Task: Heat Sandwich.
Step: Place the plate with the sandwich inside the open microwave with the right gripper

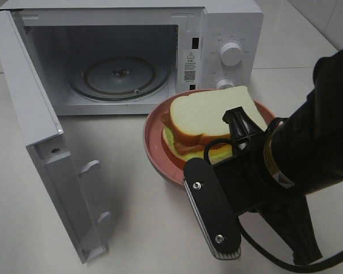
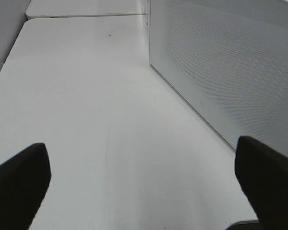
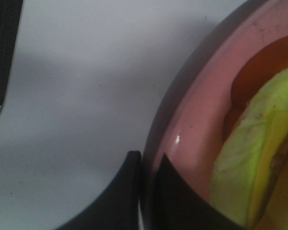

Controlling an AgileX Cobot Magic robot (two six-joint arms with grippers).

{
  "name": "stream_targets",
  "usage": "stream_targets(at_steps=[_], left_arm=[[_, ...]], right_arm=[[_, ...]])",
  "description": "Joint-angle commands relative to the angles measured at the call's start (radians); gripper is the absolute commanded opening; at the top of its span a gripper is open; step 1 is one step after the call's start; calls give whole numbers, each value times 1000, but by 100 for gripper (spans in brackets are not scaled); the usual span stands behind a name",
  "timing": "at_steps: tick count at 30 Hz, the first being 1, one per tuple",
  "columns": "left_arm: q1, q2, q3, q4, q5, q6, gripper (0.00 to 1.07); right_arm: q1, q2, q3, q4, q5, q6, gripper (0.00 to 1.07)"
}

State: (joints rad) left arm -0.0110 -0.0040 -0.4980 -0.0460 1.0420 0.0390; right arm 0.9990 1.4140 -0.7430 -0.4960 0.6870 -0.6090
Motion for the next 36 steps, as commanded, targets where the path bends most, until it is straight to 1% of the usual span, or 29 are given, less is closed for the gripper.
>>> stream_targets(at_steps=[1, 3, 5, 11, 16, 19, 20, 23, 24, 25, 27, 28, 30, 33, 36], left_arm=[[-1, -26, 4, -7, -6, -3, 99], [-1, -26, 4, -7, -6, -3, 99], [-1, -26, 4, -7, -6, -3, 99], [-1, -26, 4, -7, -6, -3, 99], [-1, -26, 4, -7, -6, -3, 99], [-1, -26, 4, -7, -6, -3, 99], [-1, -26, 4, -7, -6, -3, 99], [-1, -26, 4, -7, -6, -3, 99], [-1, -26, 4, -7, -6, -3, 99], [-1, -26, 4, -7, -6, -3, 99], [-1, -26, 4, -7, -6, -3, 99], [-1, -26, 4, -7, -6, -3, 99], [-1, -26, 4, -7, -6, -3, 99], [-1, -26, 4, -7, -6, -3, 99], [-1, -26, 4, -7, -6, -3, 99]], right_arm=[[3, -10, 5, 0, -26, -50, 2], [3, -10, 5, 30, -27, -127, 2], [3, -10, 5, 44, -27, -156, 2], [3, -10, 5, 41, -27, -164, 3], [3, -10, 5, 61, -53, -116, 3], [-7, -10, 5, 63, -60, -219, 0], [-7, -10, 5, 63, -60, -219, 0], [-41, -10, 5, 79, -74, -281, 0], [-68, -10, 5, 97, -83, -328, 0], [-68, -10, 5, 97, -83, -328, 0], [-91, -10, 5, 121, -91, -401, 0], [-112, -10, 5, 151, -105, -480, 0], [-123, -10, 5, 164, -111, -508, 0], [-158, -10, 5, 221, -134, -610, 0], [-170, -10, 5, 231, -135, -648, 0]])
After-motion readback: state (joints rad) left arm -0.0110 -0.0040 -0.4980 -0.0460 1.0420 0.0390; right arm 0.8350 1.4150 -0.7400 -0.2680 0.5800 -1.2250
